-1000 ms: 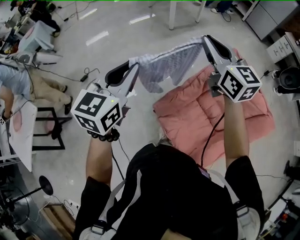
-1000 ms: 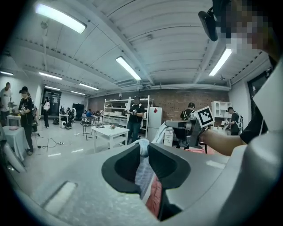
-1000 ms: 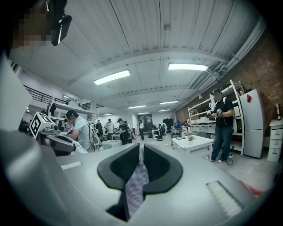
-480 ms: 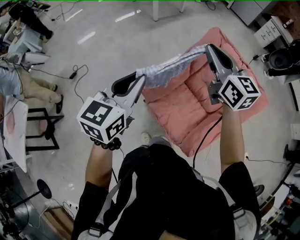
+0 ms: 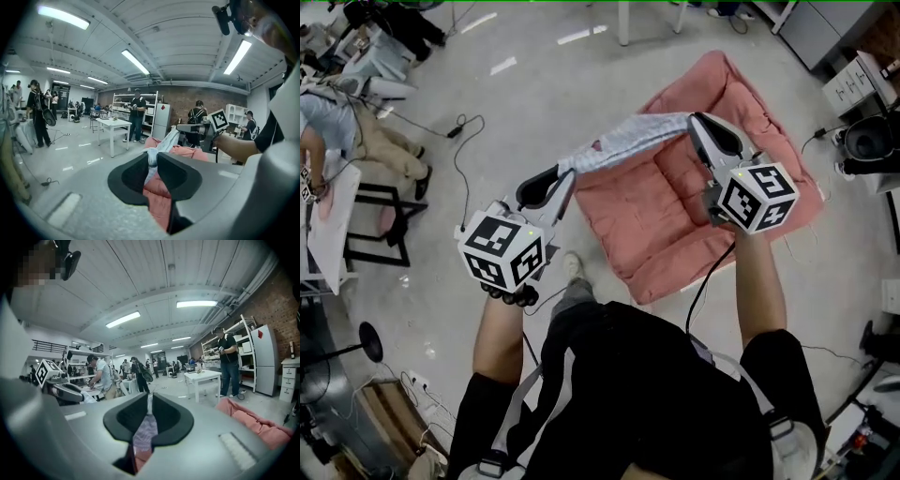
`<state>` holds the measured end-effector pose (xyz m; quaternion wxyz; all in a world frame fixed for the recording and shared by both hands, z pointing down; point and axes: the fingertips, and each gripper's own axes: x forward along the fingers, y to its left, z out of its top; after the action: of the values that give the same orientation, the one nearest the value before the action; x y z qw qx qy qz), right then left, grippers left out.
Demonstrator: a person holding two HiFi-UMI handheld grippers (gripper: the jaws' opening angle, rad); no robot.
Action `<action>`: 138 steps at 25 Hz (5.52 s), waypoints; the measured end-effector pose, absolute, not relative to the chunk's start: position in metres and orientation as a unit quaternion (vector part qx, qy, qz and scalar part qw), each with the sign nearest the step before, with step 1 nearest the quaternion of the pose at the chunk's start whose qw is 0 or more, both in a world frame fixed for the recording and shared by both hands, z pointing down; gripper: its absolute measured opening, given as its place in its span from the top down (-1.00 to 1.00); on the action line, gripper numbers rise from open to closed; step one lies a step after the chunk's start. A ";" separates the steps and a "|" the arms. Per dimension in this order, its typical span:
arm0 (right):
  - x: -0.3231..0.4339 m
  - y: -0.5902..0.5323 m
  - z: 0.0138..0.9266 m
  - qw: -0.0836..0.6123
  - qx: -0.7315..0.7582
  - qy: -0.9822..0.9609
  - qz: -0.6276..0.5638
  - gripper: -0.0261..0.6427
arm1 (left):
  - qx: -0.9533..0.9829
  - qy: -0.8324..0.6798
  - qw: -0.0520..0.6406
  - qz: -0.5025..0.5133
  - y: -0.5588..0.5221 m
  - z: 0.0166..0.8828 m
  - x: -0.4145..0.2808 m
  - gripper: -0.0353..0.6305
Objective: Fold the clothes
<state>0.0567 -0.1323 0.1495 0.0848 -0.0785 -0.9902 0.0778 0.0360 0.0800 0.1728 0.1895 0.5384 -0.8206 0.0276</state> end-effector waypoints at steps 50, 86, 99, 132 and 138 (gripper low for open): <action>0.374 -0.192 0.333 0.292 -0.213 -0.928 0.096 0.81 | 0.362 -0.868 0.333 -0.062 0.029 0.330 0.386 0.69; 0.506 -0.194 0.500 0.444 -0.186 -0.868 0.123 0.82 | 0.321 -0.802 0.483 -0.142 0.038 0.506 0.509 0.69; 0.548 -0.216 0.553 0.497 -0.163 -0.843 0.128 0.82 | 0.306 -0.772 0.527 -0.180 0.017 0.553 0.554 0.69; 0.477 -0.167 0.601 0.518 -0.147 -0.838 0.086 0.36 | 0.305 -0.779 0.510 -0.199 0.056 0.601 0.467 0.33; 0.421 -0.121 0.539 0.485 -0.142 -0.860 0.073 0.39 | 0.327 -0.799 0.462 -0.201 0.098 0.529 0.410 0.36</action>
<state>0.4206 -0.1210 0.5387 0.4851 -0.1420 -0.8598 0.0726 0.4096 0.0977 0.5292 0.4624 0.3270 -0.7992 -0.2011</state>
